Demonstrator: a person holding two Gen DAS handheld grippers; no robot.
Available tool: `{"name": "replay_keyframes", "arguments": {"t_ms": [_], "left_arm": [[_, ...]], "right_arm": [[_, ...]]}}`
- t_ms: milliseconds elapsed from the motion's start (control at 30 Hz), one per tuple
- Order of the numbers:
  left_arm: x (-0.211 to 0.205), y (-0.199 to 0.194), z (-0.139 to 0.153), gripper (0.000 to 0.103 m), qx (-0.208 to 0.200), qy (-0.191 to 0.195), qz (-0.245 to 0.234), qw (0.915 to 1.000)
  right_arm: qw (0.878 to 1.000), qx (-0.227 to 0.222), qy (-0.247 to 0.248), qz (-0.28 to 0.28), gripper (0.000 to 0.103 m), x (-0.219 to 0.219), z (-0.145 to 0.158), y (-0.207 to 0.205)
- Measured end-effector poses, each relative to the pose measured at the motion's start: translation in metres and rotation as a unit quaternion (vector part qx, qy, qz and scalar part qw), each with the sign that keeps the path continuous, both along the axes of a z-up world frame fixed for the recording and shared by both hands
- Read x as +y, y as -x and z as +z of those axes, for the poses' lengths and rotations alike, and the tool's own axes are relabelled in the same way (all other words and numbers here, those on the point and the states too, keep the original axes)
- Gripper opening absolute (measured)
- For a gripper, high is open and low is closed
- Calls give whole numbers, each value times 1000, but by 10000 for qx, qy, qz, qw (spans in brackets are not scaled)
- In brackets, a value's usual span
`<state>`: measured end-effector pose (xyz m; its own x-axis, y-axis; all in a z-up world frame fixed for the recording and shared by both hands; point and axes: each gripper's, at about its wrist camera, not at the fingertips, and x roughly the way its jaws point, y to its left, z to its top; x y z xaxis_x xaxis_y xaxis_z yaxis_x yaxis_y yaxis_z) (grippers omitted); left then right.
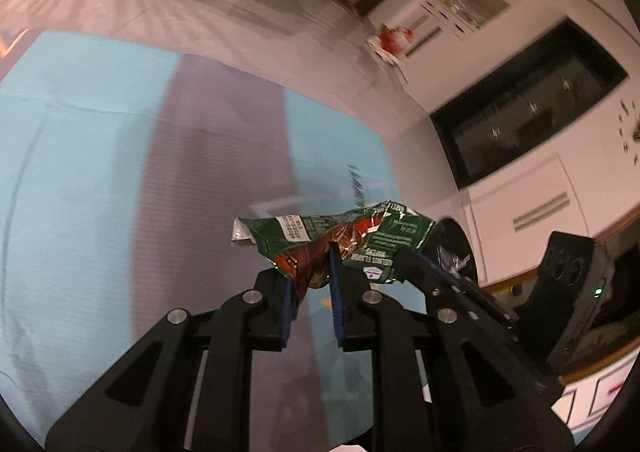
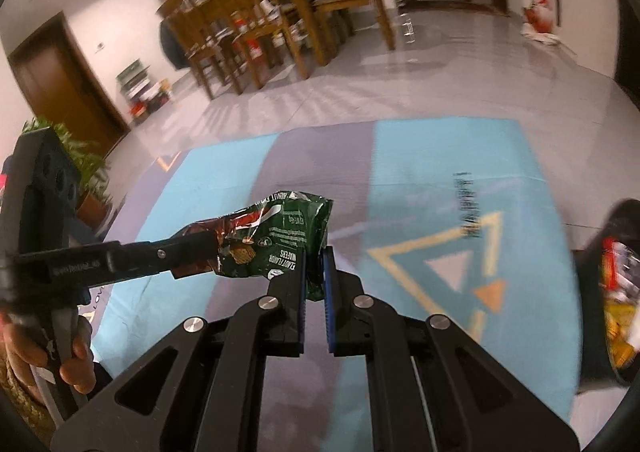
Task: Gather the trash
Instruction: 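Carry the green wrapper over the black bin with the left tool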
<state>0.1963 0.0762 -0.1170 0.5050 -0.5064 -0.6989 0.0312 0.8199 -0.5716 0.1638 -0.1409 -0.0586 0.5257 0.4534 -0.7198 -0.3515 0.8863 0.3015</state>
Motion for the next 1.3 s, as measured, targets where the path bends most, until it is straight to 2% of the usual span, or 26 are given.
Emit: {"name": "replay_keyframes", "arguments": {"t_ms": [67, 233, 433, 767, 1300], "left_arm": [[-23, -1, 3, 17, -81, -127, -177, 9997], [-79, -1, 9, 17, -190, -149, -597, 9979], [-147, -3, 26, 17, -440, -496, -1091, 9918], [-230, -1, 41, 17, -650, -885, -1647, 9802], [-318, -26, 30, 17, -650, -1176, -2130, 9678]], "right_arm": [[9998, -102, 60, -167, 8, -19, 5, 9], [9971, -269, 131, -699, 8, -73, 12, 25], [9906, -402, 82, -1308, 8, -133, 17, 37], [9788, -697, 165, -1917, 8, -195, 16, 63], [9630, -538, 176, -2635, 8, -261, 10, 59]]}}
